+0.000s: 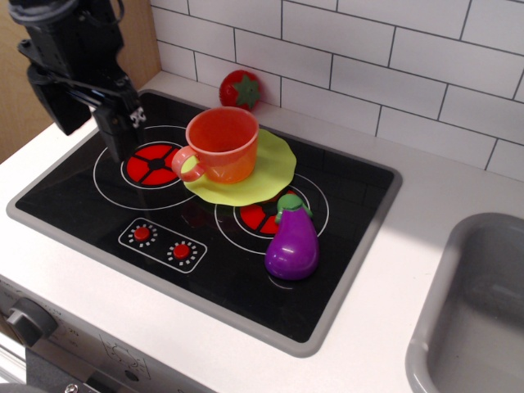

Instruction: Take cup off plate

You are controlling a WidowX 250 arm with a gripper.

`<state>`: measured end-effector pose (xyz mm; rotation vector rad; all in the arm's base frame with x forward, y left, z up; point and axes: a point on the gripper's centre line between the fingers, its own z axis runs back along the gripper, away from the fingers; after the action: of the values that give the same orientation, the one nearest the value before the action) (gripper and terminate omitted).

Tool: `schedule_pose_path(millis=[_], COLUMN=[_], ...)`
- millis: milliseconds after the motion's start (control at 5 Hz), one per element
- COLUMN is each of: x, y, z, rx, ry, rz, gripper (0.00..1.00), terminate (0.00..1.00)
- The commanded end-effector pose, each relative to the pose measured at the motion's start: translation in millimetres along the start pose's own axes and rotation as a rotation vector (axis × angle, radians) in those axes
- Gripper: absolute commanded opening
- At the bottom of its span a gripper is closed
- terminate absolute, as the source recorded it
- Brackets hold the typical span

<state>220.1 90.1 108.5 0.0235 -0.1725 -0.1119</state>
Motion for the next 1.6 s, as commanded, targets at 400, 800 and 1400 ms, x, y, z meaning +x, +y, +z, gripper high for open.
schedule_pose_path(millis=[400, 800, 1400], x=[20, 26, 33], y=[-37, -39, -35], z=[-34, -42, -38], rx=[-0.004, 0.001, 0.028], ry=[-0.069, -0.061, -0.158], rz=[-0.141, -0.135, -0.094], gripper=[1.00, 1.00, 0.00], terminate=[0.00, 0.00, 0.00])
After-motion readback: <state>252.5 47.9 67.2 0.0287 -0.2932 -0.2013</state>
